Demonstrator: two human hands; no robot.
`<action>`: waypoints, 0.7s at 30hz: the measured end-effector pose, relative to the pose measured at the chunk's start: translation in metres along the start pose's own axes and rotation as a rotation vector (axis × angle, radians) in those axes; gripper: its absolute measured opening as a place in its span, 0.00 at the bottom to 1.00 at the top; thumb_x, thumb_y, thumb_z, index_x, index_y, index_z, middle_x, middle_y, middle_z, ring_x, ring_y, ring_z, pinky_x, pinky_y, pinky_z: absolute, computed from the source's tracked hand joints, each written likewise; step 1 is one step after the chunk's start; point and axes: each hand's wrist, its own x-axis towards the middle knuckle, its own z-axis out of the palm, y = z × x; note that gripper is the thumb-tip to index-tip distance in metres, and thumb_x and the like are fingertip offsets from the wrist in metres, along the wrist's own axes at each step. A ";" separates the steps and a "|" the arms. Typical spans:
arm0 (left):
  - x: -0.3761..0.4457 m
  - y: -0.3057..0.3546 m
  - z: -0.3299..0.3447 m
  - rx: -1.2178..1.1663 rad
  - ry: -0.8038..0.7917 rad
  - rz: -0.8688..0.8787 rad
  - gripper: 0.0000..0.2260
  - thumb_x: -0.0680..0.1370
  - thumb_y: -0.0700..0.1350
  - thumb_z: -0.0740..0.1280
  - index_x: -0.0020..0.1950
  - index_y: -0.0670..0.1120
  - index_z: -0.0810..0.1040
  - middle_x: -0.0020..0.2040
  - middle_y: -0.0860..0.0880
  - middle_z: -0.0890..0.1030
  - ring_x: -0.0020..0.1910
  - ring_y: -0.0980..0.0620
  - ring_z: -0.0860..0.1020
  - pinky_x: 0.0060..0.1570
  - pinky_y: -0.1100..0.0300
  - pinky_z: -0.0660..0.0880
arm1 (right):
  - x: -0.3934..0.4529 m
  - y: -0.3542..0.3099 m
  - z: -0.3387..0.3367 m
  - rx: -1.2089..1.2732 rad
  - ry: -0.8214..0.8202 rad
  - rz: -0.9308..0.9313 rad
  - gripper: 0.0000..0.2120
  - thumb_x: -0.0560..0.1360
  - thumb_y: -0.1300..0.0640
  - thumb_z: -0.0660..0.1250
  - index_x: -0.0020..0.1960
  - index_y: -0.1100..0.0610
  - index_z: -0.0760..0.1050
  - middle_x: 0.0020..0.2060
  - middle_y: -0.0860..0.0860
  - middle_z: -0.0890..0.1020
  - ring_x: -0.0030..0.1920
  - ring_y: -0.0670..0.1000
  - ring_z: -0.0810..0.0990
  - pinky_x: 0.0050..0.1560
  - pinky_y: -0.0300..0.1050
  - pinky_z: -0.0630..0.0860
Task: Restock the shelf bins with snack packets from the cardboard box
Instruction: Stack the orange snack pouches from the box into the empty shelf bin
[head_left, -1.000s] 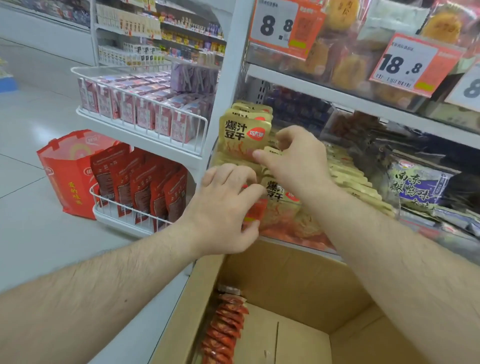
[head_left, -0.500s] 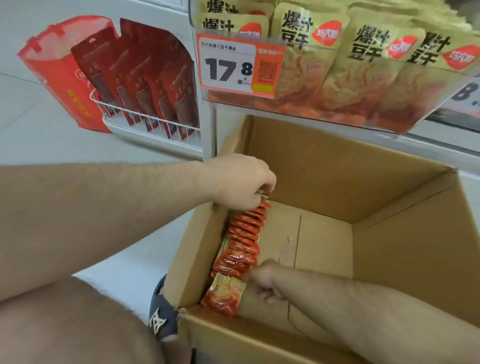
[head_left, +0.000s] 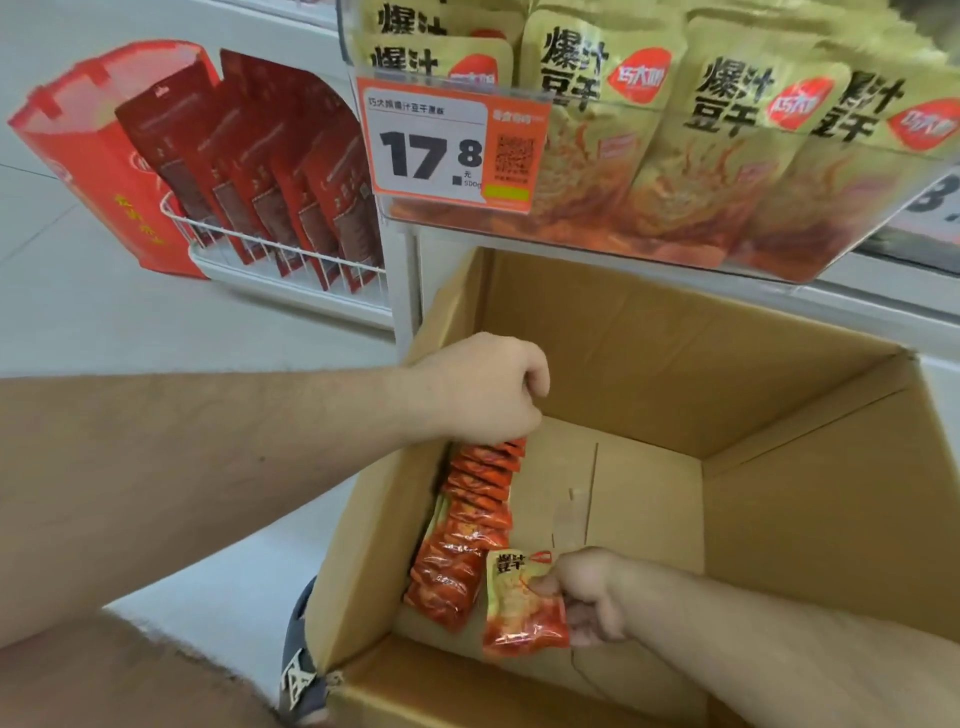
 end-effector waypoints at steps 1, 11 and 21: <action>-0.002 0.002 -0.002 -0.044 -0.004 -0.063 0.12 0.76 0.45 0.67 0.59 0.50 0.77 0.48 0.55 0.80 0.49 0.54 0.78 0.47 0.60 0.76 | -0.010 -0.002 -0.008 0.091 -0.007 -0.031 0.04 0.77 0.63 0.68 0.52 0.61 0.77 0.41 0.56 0.86 0.45 0.55 0.84 0.55 0.53 0.79; -0.013 0.007 -0.012 -0.289 0.039 -0.353 0.37 0.71 0.40 0.74 0.76 0.53 0.60 0.53 0.49 0.76 0.47 0.48 0.79 0.48 0.54 0.81 | -0.064 -0.091 -0.002 0.486 -0.448 -0.534 0.24 0.69 0.58 0.71 0.64 0.61 0.76 0.58 0.61 0.80 0.57 0.60 0.80 0.64 0.57 0.73; -0.004 -0.005 -0.023 -0.065 0.123 -0.269 0.23 0.76 0.39 0.69 0.66 0.60 0.72 0.55 0.54 0.73 0.48 0.52 0.77 0.38 0.59 0.79 | 0.068 -0.155 -0.013 0.058 0.579 -0.449 0.18 0.71 0.54 0.69 0.59 0.58 0.76 0.46 0.54 0.81 0.44 0.56 0.78 0.35 0.43 0.73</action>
